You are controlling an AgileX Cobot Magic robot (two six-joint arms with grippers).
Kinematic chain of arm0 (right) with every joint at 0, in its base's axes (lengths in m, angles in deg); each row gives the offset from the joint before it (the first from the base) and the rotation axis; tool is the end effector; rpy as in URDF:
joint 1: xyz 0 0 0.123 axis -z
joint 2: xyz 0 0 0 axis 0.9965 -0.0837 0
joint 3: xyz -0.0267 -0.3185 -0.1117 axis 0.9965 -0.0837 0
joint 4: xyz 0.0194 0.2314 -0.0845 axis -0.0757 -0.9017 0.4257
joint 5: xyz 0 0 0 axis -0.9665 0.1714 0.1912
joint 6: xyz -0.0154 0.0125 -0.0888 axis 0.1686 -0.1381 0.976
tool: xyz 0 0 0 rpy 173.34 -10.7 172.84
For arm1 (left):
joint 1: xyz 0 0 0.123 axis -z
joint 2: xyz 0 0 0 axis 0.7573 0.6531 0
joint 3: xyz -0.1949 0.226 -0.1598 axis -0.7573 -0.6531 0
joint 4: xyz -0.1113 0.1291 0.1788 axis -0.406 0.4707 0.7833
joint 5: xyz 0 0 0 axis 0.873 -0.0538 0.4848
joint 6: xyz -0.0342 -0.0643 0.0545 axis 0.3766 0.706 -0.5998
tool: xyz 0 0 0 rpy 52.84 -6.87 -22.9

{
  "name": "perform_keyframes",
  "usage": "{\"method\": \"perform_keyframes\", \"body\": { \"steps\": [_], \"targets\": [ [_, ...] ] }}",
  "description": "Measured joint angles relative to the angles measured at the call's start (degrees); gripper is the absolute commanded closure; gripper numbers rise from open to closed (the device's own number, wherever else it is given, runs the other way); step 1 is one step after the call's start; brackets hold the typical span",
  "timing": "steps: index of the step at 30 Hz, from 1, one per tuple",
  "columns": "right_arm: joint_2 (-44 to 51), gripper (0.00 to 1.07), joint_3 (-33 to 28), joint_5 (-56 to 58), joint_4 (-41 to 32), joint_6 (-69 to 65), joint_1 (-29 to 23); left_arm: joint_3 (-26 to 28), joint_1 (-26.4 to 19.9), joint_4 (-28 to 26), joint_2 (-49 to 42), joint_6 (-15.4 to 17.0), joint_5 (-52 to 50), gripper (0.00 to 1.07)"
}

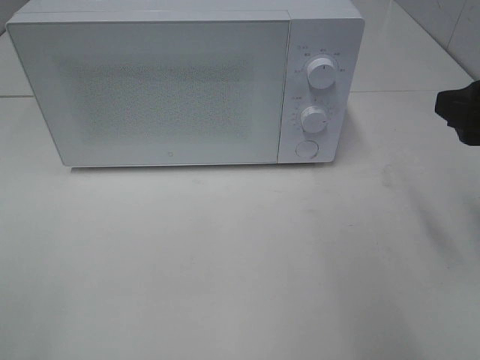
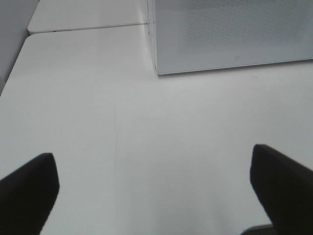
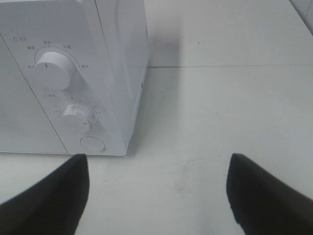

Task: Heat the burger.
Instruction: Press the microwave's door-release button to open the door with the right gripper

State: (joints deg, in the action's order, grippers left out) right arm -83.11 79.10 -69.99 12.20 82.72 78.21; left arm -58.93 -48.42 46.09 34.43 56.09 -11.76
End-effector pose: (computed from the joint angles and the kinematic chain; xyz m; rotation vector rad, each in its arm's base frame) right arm 0.1621 0.0199 0.2991 -0.0422 1.8761 0.1370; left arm -0.0668 -0.0062 0.2795 0.1125 2.0236 -0.0589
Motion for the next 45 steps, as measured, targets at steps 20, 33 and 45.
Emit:
{"method": "perform_keyframes", "body": {
  "steps": [20,33,45],
  "targets": [
    [-19.88,0.32,-7.28,-31.74,-3.44,0.29,-1.49,0.00,0.00,0.00,0.00,0.00,0.00,0.06],
    [-29.62,0.32,-7.33,-42.00,-22.86,9.34,-17.02,0.00,0.00,0.00,0.00,0.00,0.00,0.06],
    [-37.18,0.32,-6.47,-48.87,-40.62,15.01,-31.17,0.00,0.00,0.00,0.00,0.00,0.00,0.06]
  ]
}}
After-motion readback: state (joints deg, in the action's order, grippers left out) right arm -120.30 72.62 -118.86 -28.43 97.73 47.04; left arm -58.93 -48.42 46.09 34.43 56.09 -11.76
